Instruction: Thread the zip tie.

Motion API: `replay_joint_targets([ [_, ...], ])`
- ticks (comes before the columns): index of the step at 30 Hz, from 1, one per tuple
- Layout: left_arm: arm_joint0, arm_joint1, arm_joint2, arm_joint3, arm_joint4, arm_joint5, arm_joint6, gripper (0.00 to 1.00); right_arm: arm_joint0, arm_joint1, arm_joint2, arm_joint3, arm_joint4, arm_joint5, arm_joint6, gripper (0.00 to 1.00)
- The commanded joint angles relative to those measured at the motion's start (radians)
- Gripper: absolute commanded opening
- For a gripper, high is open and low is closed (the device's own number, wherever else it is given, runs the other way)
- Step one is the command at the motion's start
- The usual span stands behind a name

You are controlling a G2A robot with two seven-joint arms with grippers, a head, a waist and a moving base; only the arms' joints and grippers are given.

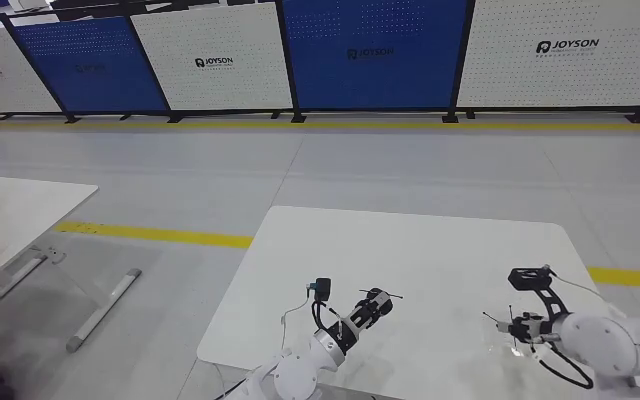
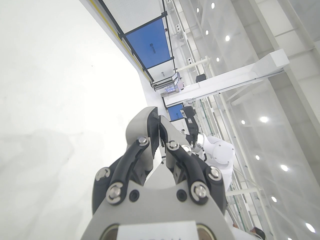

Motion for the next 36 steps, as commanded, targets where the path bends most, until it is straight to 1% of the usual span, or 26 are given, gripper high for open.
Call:
replay_joint_targets([
  [1, 0.0, 0.0, 0.0, 0.0, 0.0, 0.0, 0.0, 0.0, 0.012, 0.0, -0.019, 0.013, -0.002, 0.002, 0.003, 0.34],
  [6, 0.0, 0.0, 0.0, 0.0, 0.0, 0.0, 0.0, 0.0, 0.044, 0.005, -0.059, 0.044, -0.012, 0.024, 0.003, 0.33],
  [10, 0.0, 0.0, 0.0, 0.0, 0.0, 0.0, 0.0, 0.0, 0.071, 0.013, -0.099, 0.082, -0.019, 0.063, 0.003, 0.34],
  [11, 0.0, 0.0, 0.0, 0.0, 0.0, 0.0, 0.0, 0.0, 0.083, 0.015, -0.113, 0.092, -0.018, 0.071, 0.003, 0.33],
  [13, 0.0, 0.0, 0.0, 0.0, 0.0, 0.0, 0.0, 0.0, 0.1, 0.018, -0.132, 0.106, -0.004, 0.076, 0.003, 0.35],
  [15, 0.0, 0.0, 0.0, 0.0, 0.0, 0.0, 0.0, 0.0, 0.117, 0.022, -0.154, 0.119, 0.003, 0.086, 0.003, 0.35],
  [18, 0.0, 0.0, 0.0, 0.0, 0.0, 0.0, 0.0, 0.0, 0.137, 0.029, -0.179, 0.137, 0.012, 0.111, 0.003, 0.35],
  [21, 0.0, 0.0, 0.0, 0.0, 0.0, 0.0, 0.0, 0.0, 0.154, 0.036, -0.203, 0.16, 0.022, 0.13, 0.003, 0.32],
  [22, 0.0, 0.0, 0.0, 0.0, 0.0, 0.0, 0.0, 0.0, 0.163, 0.039, -0.215, 0.169, 0.018, 0.144, 0.003, 0.32],
  [24, 0.0, 0.0, 0.0, 0.0, 0.0, 0.0, 0.0, 0.0, 0.174, 0.044, -0.23, 0.175, 0.031, 0.156, 0.003, 0.32],
  [27, 0.0, 0.0, 0.0, 0.0, 0.0, 0.0, 0.0, 0.0, 0.187, 0.054, -0.249, 0.184, 0.03, 0.19, 0.003, 0.32],
  [28, 0.0, 0.0, 0.0, 0.0, 0.0, 0.0, 0.0, 0.0, 0.191, 0.057, -0.254, 0.186, 0.03, 0.204, 0.003, 0.32],
  [29, 0.0, 0.0, 0.0, 0.0, 0.0, 0.0, 0.0, 0.0, 0.195, 0.062, -0.262, 0.189, 0.018, 0.231, 0.003, 0.32],
  [32, 0.0, 0.0, 0.0, 0.0, 0.0, 0.0, 0.0, 0.0, 0.209, 0.072, -0.288, 0.188, 0.014, 0.267, 0.003, 0.29],
  [36, 0.0, 0.0, 0.0, 0.0, 0.0, 0.0, 0.0, 0.0, 0.236, 0.083, -0.327, 0.186, 0.027, 0.289, 0.003, 0.26],
])
